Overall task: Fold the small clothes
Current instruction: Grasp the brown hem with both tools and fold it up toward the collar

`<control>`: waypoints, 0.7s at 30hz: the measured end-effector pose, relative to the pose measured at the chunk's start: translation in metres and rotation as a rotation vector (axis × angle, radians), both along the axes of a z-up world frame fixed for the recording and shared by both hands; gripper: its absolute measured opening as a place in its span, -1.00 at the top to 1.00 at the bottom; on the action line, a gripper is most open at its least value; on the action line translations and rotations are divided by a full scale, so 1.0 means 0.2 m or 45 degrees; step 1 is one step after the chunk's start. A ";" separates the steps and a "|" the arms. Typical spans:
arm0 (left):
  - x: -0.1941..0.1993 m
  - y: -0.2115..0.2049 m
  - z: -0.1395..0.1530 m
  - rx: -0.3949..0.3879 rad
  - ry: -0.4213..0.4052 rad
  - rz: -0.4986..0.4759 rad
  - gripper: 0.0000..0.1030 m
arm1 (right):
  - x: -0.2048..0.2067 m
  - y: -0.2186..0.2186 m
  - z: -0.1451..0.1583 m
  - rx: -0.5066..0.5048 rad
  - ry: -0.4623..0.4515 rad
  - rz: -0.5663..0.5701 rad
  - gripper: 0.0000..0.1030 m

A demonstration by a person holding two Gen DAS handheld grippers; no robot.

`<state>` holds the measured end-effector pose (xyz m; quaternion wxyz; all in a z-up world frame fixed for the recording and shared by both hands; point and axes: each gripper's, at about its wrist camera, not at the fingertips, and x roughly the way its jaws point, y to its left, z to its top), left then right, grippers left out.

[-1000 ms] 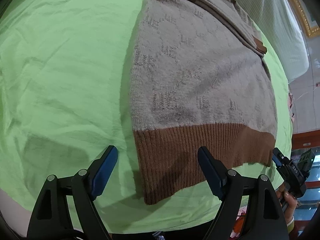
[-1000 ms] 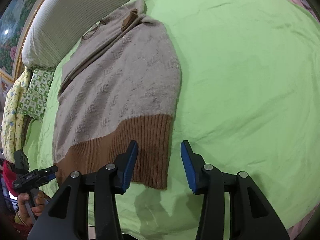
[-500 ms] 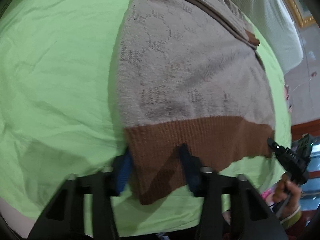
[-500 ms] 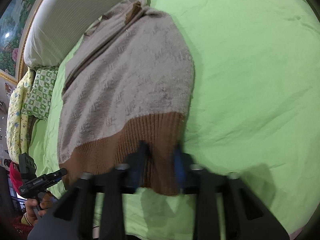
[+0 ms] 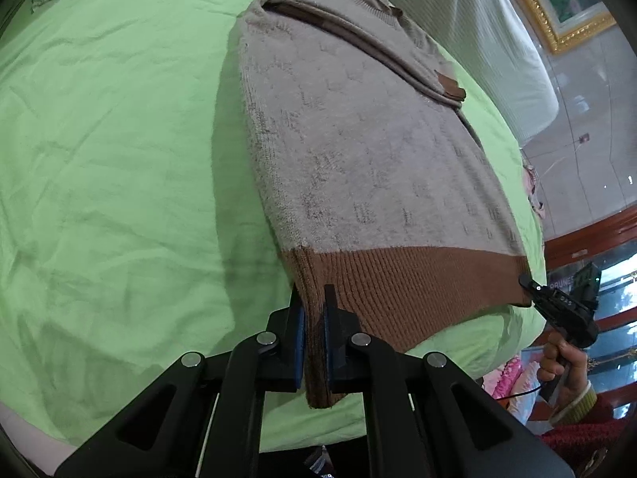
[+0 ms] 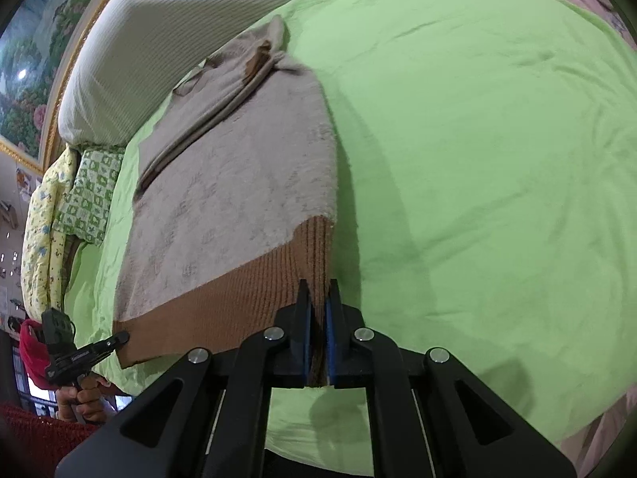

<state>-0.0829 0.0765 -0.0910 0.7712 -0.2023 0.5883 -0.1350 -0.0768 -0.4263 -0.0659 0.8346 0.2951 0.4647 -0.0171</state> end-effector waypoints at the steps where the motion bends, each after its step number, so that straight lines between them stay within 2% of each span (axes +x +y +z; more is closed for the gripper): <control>1: 0.00 0.01 -0.01 0.000 0.004 -0.001 0.90 | 0.01 0.00 -0.01 0.007 0.002 -0.007 0.87; 6: 0.06 0.02 0.06 -0.029 -0.049 0.018 0.90 | 0.08 0.04 0.06 0.029 -0.057 0.003 0.87; 13: 0.23 0.06 0.27 -0.078 -0.186 0.068 0.90 | 0.27 0.03 0.28 0.040 -0.240 -0.024 0.87; 16: 0.39 0.06 0.37 -0.083 -0.265 0.105 0.90 | 0.40 0.03 0.36 0.034 -0.306 -0.012 0.87; 21: 0.68 0.06 0.50 -0.094 -0.371 0.183 0.90 | 0.74 0.01 0.46 0.051 -0.414 -0.031 0.87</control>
